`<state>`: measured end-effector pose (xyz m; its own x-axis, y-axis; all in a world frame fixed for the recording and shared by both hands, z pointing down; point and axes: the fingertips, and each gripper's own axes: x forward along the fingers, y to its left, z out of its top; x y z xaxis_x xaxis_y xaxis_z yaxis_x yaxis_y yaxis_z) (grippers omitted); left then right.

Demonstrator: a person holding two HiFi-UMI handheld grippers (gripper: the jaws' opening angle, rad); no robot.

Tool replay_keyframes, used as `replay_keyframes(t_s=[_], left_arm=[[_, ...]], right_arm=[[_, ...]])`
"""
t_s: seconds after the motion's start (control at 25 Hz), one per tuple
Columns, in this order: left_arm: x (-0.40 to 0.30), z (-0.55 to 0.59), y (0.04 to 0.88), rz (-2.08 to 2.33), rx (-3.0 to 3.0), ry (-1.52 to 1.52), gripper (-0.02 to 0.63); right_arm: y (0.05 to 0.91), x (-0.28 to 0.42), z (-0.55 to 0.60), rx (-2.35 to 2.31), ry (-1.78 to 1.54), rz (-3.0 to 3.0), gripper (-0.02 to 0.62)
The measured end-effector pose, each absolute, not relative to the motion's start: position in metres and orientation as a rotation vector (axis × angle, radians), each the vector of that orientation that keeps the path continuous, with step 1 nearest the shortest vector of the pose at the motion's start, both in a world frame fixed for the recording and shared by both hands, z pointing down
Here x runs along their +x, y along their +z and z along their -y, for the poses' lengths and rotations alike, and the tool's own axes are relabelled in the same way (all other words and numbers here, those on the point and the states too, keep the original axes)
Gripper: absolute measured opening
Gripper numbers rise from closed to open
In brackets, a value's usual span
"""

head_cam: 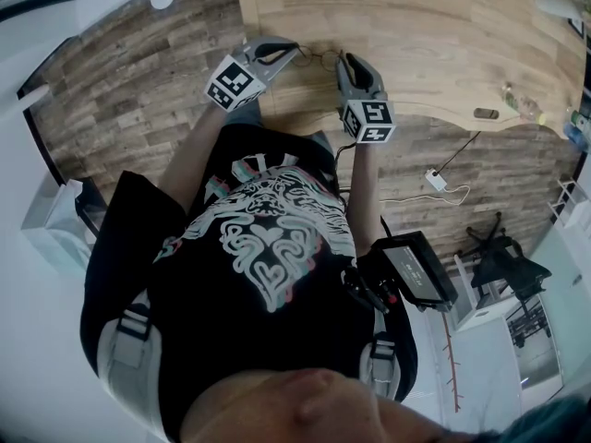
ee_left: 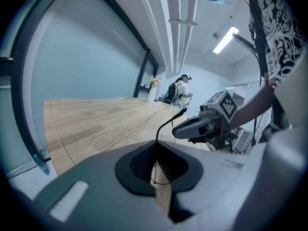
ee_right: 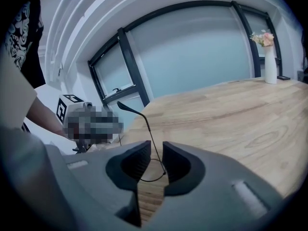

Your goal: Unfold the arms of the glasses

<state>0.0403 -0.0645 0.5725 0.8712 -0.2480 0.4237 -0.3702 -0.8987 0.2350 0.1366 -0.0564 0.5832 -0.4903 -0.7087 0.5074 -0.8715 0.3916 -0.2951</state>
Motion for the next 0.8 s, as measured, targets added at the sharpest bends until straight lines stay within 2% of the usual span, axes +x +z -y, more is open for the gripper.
replay_keyframes(t_s=[0.8], left_arm=[[0.052, 0.055, 0.573, 0.401, 2.833, 0.667, -0.011]], right_arm=[[0.591, 0.161, 0.055, 1.502, 0.757, 2.246, 0.075]])
